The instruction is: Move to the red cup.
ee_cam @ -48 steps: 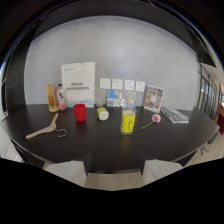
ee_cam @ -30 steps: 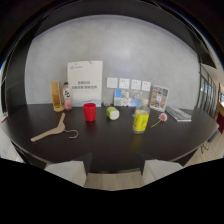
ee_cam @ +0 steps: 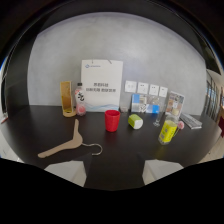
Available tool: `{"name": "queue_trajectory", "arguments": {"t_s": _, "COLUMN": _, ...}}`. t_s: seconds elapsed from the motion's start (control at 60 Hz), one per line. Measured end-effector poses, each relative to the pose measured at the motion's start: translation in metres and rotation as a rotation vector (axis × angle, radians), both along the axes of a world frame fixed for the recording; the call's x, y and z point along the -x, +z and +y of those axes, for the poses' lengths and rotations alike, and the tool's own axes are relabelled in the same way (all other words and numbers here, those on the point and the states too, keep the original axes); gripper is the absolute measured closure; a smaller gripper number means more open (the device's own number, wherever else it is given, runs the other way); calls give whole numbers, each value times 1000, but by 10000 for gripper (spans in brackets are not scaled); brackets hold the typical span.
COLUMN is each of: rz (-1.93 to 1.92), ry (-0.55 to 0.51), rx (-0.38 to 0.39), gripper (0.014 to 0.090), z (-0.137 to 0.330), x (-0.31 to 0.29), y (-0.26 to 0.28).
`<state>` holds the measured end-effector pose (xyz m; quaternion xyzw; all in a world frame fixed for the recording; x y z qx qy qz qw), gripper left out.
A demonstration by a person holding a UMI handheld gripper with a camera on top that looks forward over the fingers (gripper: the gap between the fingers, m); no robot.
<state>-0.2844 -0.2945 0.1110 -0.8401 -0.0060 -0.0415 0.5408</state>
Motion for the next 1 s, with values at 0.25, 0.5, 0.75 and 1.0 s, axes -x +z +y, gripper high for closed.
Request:
{"name": "queue_trajectory", "arguments": {"t_s": 0.25, "rz": -2, "ry": 4, "rx": 8, "gripper": 196, "z": 86, "x": 1, "y": -12}}
{"name": "queue_trajectory", "arguments": {"t_s": 0.5, "rz": 7, "ry": 25, "rx": 39, "gripper": 195, "z": 171, "x": 0, "y": -32}}
{"name": "queue_trajectory", "arguments": {"t_s": 0.75, "rz": 18, "ry": 16, "rx": 88, "gripper": 192, "z": 201, "x": -8, "y": -55}}
{"name": "queue_trajectory", "arguments": {"t_s": 1.0, "rz": 14, "ry": 19, "rx": 95, "gripper": 194, "z": 205, "x": -7, "y": -58}}
